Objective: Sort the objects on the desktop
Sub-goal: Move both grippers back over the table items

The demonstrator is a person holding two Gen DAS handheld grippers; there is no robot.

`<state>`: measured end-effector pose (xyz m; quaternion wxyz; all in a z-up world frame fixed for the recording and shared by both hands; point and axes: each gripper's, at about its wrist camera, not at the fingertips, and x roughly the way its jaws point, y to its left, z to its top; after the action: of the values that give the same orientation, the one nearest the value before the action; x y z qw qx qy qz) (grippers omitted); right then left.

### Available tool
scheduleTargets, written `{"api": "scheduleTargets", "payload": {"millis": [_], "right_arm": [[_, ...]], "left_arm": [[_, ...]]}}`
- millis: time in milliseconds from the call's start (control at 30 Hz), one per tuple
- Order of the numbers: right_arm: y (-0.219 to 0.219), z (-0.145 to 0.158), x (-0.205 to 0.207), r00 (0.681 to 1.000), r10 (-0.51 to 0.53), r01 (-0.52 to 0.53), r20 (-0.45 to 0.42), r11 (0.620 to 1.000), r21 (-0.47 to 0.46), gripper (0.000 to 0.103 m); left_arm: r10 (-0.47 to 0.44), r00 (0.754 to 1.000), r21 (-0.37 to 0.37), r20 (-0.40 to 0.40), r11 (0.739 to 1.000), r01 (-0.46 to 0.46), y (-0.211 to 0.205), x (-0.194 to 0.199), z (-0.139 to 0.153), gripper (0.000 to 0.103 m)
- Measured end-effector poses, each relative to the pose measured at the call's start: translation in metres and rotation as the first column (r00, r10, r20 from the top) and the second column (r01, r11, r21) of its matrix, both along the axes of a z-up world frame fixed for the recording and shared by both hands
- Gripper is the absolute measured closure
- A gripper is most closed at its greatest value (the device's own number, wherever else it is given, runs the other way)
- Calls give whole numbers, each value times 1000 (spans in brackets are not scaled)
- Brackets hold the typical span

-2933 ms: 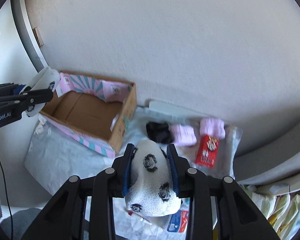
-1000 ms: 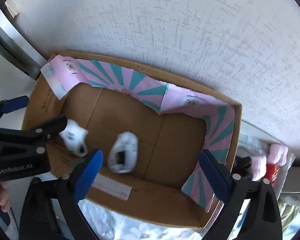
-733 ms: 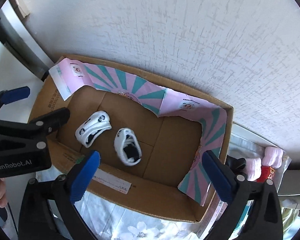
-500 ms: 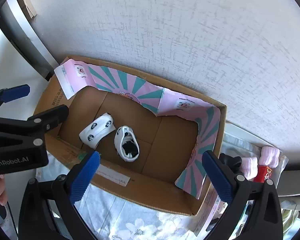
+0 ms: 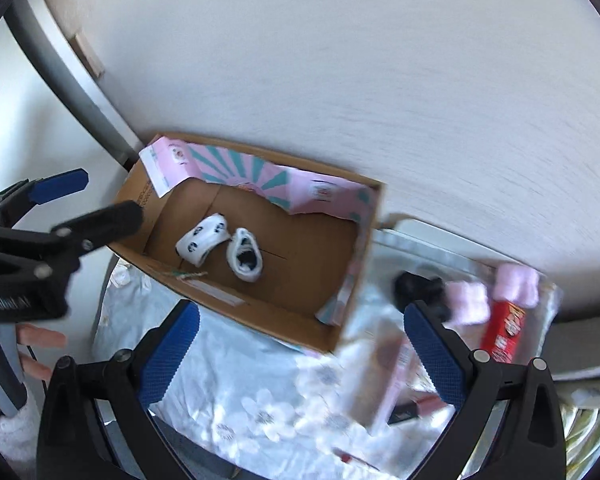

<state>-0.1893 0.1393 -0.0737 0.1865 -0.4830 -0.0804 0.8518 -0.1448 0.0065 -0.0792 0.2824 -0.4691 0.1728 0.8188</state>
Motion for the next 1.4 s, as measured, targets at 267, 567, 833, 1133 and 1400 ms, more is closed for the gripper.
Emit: {"api": "scheduleTargets", "payload": {"millis": [267,567,833,1133,1400], "right_arm": [[41,36,84,992,-127,127,-14,992,9,1],[83,22,164,967,-252,253,20,967,-18,1],[115,-28,215,943,-329,334,56,935,-119,1],[135,-94,231,922,-367,383,123,909,-164,1],[144,-123,233,923,-357,375,143,917,-138,1]], "left_arm": [[-132,991,63,-17,989,133,51,63,20,0],[-213,971,27,111,977,211,116,134,-33,0],[-218,953,-62,213,970,236,149,172,-107,0],[-82,951,-118,299,986,122,163,166,-179,0],[53,959,-154,277,988,-10,166,151,-216,1]]}}
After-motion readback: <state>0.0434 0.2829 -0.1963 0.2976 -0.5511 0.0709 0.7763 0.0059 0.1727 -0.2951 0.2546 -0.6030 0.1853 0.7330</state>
